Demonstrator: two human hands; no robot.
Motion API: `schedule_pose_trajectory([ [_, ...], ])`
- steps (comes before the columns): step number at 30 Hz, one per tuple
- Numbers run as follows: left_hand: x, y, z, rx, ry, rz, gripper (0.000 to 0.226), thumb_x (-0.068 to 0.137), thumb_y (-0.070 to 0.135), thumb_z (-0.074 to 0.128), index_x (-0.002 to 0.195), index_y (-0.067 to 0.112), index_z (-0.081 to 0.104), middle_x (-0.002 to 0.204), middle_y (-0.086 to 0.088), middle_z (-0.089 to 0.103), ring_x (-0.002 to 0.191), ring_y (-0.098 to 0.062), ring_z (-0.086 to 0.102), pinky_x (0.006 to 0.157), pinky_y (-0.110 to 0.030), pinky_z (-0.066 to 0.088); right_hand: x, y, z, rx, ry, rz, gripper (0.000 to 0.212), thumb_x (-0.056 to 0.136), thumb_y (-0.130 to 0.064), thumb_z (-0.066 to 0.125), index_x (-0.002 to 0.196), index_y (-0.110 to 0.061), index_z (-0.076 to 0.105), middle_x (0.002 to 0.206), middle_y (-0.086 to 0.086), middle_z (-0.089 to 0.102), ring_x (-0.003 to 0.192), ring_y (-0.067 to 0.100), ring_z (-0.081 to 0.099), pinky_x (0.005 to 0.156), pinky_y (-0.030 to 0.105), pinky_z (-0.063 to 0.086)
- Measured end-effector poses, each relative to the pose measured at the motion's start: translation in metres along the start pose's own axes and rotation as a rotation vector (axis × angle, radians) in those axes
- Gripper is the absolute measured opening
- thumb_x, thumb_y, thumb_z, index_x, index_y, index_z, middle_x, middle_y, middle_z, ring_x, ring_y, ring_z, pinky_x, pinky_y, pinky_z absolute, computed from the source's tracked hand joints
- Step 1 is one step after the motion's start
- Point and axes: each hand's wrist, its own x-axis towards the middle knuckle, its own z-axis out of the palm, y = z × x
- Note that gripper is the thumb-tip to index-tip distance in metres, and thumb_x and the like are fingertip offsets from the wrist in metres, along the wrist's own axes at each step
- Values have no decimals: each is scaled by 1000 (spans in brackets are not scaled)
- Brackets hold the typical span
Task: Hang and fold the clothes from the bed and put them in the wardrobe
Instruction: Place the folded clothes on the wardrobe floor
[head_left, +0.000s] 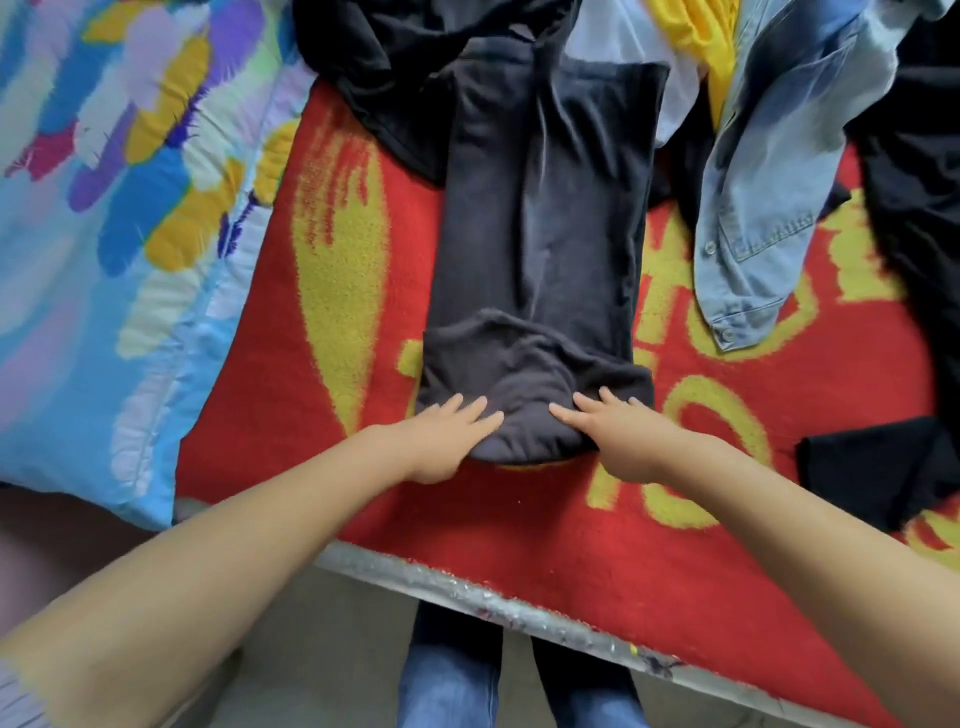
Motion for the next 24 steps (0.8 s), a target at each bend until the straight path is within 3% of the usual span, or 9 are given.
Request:
schedule_pose_trajectory([
  [2,-26,19,1,-228,-223,83,79,85,-7,31,154,25,9,161,-5,10,142,-26,26,110,-24,27,-27,-3,4,115,-188,-121,77,87,-2,37,152,-38,16,147,6,44,131,22,46,102,35,42],
  [3,-38,25,1,-340,-280,120,76,83,-7,30,152,27,23,155,-3,29,126,-20,46,95,-12,37,-41,-6,7,235,-282,-151,75,84,-1,36,148,-40,28,120,2,64,103,10,64,82,26,52],
  [5,-56,26,-1,-552,-306,165,62,76,-7,30,124,20,59,109,-3,65,74,-14,53,58,-15,40,-58,-3,11,511,-406,-193,62,77,0,37,128,-31,55,70,-11,63,56,2,59,53,19,47],
  [7,-65,14,1,-778,-270,131,34,73,-6,34,84,12,60,70,1,52,61,-15,42,56,-26,33,-59,9,14,703,-322,-208,44,77,3,44,105,-25,65,68,-7,60,61,10,56,58,24,44],
  [9,-62,-3,7,-975,-97,30,26,77,-6,43,70,15,56,66,1,47,64,-14,42,60,-28,30,-49,25,18,879,-75,-139,34,82,5,54,98,-22,66,84,-2,65,75,10,57,68,24,45],
  [15,-5,-22,12,-1629,832,-445,18,94,20,58,77,19,64,71,8,60,64,-2,52,52,-15,40,-7,33,28,1358,789,275,31,93,-32,61,122,-24,54,103,-8,59,89,2,56,70,10,40],
  [18,22,-10,27,-1511,797,-497,19,95,30,55,96,14,66,94,1,67,88,-11,59,69,-23,41,10,20,42,1386,779,436,55,93,-44,56,138,-17,41,115,-7,56,106,11,55,85,20,36],
  [21,31,2,47,-1289,838,-550,30,99,25,48,119,5,58,120,-14,62,112,-27,56,82,-25,36,20,9,62,1160,693,554,51,94,-45,53,127,-8,48,121,9,60,114,28,55,83,31,38],
  [24,28,4,40,-1145,1053,-513,22,100,19,44,96,1,57,97,-22,64,92,-38,58,73,-33,31,19,5,67,1046,884,534,29,98,-39,45,102,-10,49,92,10,62,91,35,59,66,36,33],
])
